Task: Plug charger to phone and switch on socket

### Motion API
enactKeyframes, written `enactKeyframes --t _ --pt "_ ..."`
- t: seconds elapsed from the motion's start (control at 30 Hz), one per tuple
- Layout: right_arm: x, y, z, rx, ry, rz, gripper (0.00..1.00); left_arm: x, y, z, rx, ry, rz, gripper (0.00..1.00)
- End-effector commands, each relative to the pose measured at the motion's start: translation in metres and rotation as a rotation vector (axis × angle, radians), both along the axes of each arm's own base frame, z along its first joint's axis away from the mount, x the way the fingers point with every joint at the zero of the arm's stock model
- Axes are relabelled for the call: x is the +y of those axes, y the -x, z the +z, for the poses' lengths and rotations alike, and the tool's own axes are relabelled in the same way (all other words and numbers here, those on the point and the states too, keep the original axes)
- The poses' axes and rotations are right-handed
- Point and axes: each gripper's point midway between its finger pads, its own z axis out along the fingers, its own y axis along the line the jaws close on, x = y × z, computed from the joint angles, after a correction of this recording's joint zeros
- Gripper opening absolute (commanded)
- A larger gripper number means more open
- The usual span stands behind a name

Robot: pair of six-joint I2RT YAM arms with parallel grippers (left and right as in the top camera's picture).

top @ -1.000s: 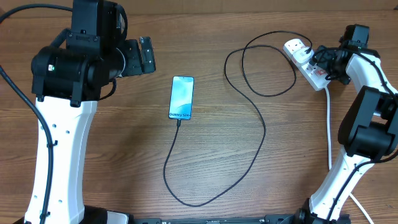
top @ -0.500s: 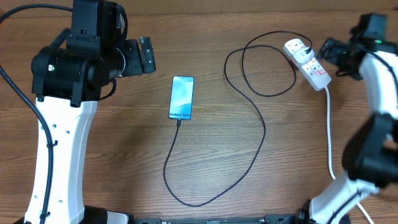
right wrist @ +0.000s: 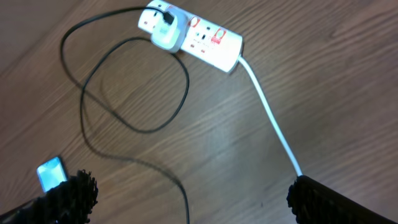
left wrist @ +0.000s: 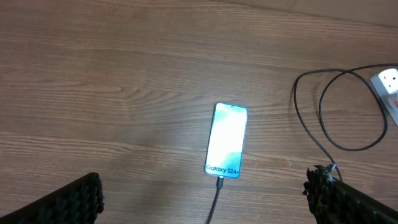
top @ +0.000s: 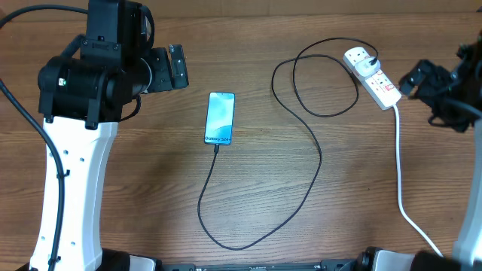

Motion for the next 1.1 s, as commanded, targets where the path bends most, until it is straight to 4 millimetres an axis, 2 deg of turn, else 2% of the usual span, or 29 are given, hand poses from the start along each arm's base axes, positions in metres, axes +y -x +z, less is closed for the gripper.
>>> enactKeyframes --t 0.0,0.13,0.3,0.5,0.63,1.07 --pt "0.017 0.026 0.021 -0.068 0.007 0.03 1.0 0.004 0.0 0.0 -0.004 -0.004 0.025 1.0" --pt "0.034 0.055 0.026 -0.111 0.017 0.064 1.0 0.004 0.0 0.0 -0.004 -0.004 0.025 1.0" --pt "0.054 0.087 0.018 -0.14 -0.001 0.111 1.0 0.004 0.0 0.0 -0.004 -0.004 0.025 1.0" --pt "0.061 0.117 0.003 -0.077 -0.018 0.113 1.0 0.004 0.0 0.0 -0.004 -0.004 0.025 1.0" --pt "0.062 0.121 -0.002 -0.041 -0.027 0.112 1.0 0.004 0.0 0.0 -0.004 -0.004 0.025 1.0" --pt "0.06 0.111 -0.014 0.025 -0.044 0.111 1.0 0.004 0.0 0.0 -0.004 -0.004 0.025 1.0"
